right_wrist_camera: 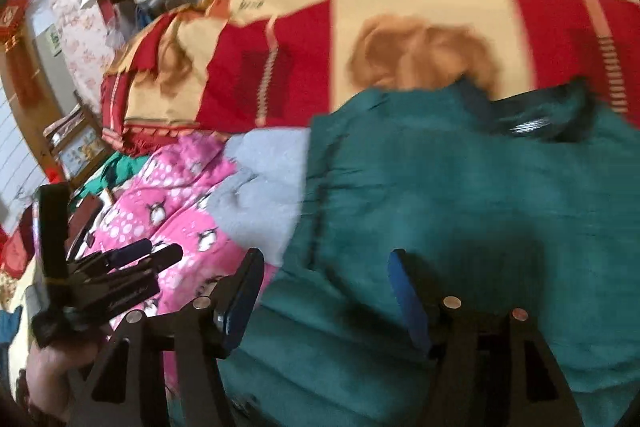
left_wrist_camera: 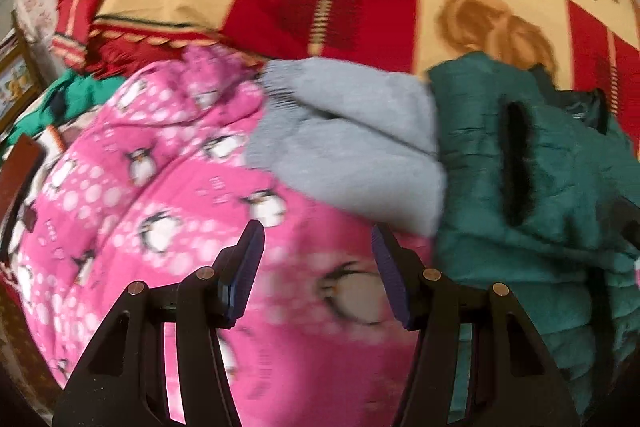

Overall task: Fold large clothes
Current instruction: 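Fold the held sleeve across the jacket body with the right gripper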

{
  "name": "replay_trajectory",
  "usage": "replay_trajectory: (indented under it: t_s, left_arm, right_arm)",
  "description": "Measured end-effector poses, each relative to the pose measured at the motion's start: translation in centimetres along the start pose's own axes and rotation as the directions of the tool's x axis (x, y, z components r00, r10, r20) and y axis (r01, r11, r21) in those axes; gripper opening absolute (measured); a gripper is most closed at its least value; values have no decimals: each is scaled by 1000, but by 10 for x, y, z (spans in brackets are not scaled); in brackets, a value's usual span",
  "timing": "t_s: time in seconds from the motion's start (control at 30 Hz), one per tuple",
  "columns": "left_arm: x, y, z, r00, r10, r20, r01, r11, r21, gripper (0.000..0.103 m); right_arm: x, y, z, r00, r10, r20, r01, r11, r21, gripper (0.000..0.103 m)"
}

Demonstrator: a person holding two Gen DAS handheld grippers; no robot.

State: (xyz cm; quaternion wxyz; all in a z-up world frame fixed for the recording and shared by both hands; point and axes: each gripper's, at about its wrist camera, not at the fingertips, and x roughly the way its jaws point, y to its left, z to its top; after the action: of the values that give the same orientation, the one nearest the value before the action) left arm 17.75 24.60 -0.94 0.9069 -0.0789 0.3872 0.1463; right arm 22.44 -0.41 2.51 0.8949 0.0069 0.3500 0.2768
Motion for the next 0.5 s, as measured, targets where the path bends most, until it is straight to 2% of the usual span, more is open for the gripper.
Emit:
replay_trajectory:
  t_s: [0.1,0.17,0.23,0.33,0.4,0.47,0.5]
  left_arm:
    - [-6,-26,4,995,-87,40,87,996,12,56]
    - [-11,-45,10,982,-174,71,174,985,1,56]
    - [-14,-60,16,963,-250,104,253,968,-12,56]
    - [-16,-94,29,946,-286,154,285,958,30,56]
    - [-14,-117,38,940,-302,158,294,953,74,56]
    - [-4,-137,44,918,-368,149,357,929,92,56]
    - [0,-142,44,911,-384,149,373,923,94,56]
  right_arm:
    - [-43,-55,-11,993,-94,78,86,992,93,62]
    - [-61,-86,-18,982,-149,112,134,982,135,62]
    - [-74,-116,-27,958,-268,106,248,953,173,62]
    - [-84,-156,-34,920,-379,97,346,904,251,62]
    - [-90,-174,-36,909,-399,122,353,891,286,62]
    - [-91,-180,-37,907,-392,152,342,899,275,62]
    - [-87,-182,-33,914,-381,142,335,903,267,61]
